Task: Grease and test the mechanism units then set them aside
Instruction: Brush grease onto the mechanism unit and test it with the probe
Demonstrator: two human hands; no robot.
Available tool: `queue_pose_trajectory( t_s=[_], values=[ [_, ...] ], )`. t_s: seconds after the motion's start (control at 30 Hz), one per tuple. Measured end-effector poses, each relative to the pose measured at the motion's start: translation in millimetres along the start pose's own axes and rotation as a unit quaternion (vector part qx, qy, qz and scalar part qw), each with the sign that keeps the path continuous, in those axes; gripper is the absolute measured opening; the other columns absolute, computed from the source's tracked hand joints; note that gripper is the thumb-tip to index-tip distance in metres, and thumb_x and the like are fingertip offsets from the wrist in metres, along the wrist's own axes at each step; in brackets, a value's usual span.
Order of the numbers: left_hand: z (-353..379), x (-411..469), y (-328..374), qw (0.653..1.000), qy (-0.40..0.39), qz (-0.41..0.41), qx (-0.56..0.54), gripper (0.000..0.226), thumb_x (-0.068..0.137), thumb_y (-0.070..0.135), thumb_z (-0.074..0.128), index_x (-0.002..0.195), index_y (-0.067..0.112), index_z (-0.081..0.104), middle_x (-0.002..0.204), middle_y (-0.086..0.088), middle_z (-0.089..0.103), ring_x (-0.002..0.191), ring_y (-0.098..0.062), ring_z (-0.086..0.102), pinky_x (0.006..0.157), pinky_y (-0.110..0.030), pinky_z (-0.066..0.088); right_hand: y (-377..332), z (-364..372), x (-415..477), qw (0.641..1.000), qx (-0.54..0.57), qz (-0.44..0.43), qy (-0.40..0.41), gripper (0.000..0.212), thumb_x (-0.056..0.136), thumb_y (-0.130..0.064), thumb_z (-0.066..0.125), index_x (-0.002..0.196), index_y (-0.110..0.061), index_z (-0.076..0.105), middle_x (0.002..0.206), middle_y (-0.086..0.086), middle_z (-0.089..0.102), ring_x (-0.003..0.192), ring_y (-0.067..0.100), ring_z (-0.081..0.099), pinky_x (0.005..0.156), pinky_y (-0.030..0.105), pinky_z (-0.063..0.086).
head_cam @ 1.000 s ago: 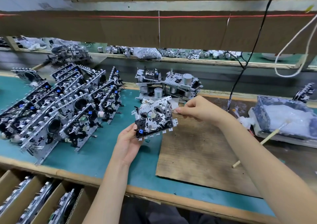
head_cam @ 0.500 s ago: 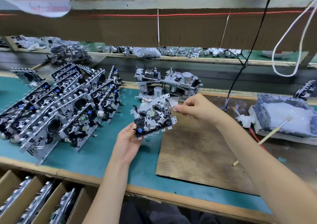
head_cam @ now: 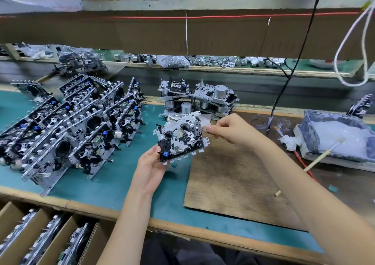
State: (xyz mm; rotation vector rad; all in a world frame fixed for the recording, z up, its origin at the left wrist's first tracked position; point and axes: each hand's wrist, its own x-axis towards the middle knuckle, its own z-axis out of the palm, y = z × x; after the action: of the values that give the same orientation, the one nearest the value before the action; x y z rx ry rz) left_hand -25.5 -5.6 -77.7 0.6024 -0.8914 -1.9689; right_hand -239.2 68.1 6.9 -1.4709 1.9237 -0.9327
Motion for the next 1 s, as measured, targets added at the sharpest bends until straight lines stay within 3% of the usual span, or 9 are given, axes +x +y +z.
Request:
queue_pose_trajectory(
  t_s=[0.17, 0.33, 0.63, 0.8, 0.9, 0.97, 1.0],
  values=[
    [-1, 2, -1, 1.000, 0.001, 0.003, -0.011, 0.030, 0.077, 0.010, 0.050, 0.102, -0.002, 0.059, 0.090, -0.005, 0.072, 0.081, -0.017, 0.061, 0.066, -0.020, 0.050, 0, 3, -2, 1.000, -0.012, -0.007, 0.020, 0.049, 0.084, -0.045, 0.061, 0.064, 0.000, 0.061, 0.034, -0.010, 0.035, 0.034, 0.004, 0.029, 0.045, 0.018, 0.029],
    [0, 1, -1, 1.000, -0.009, 0.004, -0.022, 0.029, 0.076, 0.008, 0.050, 0.100, -0.002, 0.062, 0.090, -0.007, 0.073, 0.076, -0.014, 0.066, 0.063, -0.019, 0.052, -5, -3, -3, 1.000, -0.004, -0.028, -0.002, 0.043, 0.085, -0.041, 0.062, 0.051, -0.015, 0.057, 0.044, -0.003, 0.032, 0.038, 0.006, 0.026, 0.045, 0.020, 0.024],
    [-1, 0, -1, 1.000, -0.009, 0.009, -0.011, 0.032, 0.076, 0.006, 0.049, 0.105, -0.003, 0.060, 0.089, -0.006, 0.073, 0.073, -0.013, 0.067, 0.061, -0.019, 0.052, -5, -4, -1, 1.000, 0.009, -0.023, -0.018, 0.043, 0.083, -0.041, 0.064, 0.051, -0.013, 0.058, 0.043, -0.001, 0.032, 0.038, 0.009, 0.026, 0.045, 0.022, 0.023],
    [-2, 0, 0, 1.000, -0.007, 0.007, -0.010, 0.022, 0.070, 0.009, 0.060, 0.085, 0.005, 0.075, 0.088, -0.007, 0.073, 0.072, -0.013, 0.066, 0.059, -0.019, 0.051, -5, -6, 0, 0.999, 0.003, 0.001, -0.039, 0.044, 0.081, -0.047, 0.063, 0.055, -0.012, 0.060, 0.051, 0.006, 0.036, 0.041, 0.013, 0.027, 0.044, 0.021, 0.024],
    [-2, 1, 0, 1.000, -0.009, 0.011, -0.007, 0.022, 0.065, 0.012, 0.064, 0.082, 0.007, 0.077, 0.088, -0.006, 0.073, 0.072, -0.012, 0.067, 0.060, -0.018, 0.052, -7, -6, -2, 0.999, -0.035, 0.006, -0.040, 0.039, 0.085, -0.044, 0.060, 0.068, -0.010, 0.063, 0.056, 0.003, 0.050, 0.043, 0.008, 0.041, 0.047, 0.017, 0.035],
    [-2, 1, 0, 1.000, -0.007, 0.015, 0.003, 0.025, 0.074, 0.010, 0.053, 0.080, 0.008, 0.077, 0.086, -0.004, 0.073, 0.070, -0.011, 0.067, 0.058, -0.017, 0.051, -11, -3, -5, 0.998, -0.041, -0.041, 0.036, 0.031, 0.086, -0.042, 0.060, 0.093, -0.013, 0.066, 0.081, -0.002, 0.063, 0.067, 0.002, 0.054, 0.067, 0.021, 0.044],
    [-1, 0, 0, 1.000, -0.007, 0.015, 0.009, 0.028, 0.076, 0.010, 0.050, 0.078, 0.010, 0.078, 0.085, -0.003, 0.074, 0.069, -0.010, 0.066, 0.057, -0.017, 0.051, -16, -2, -7, 0.994, -0.045, -0.074, 0.074, 0.040, 0.084, -0.044, 0.061, 0.111, -0.015, 0.061, 0.100, -0.003, 0.063, 0.085, 0.003, 0.056, 0.080, 0.024, 0.045]
  ],
)
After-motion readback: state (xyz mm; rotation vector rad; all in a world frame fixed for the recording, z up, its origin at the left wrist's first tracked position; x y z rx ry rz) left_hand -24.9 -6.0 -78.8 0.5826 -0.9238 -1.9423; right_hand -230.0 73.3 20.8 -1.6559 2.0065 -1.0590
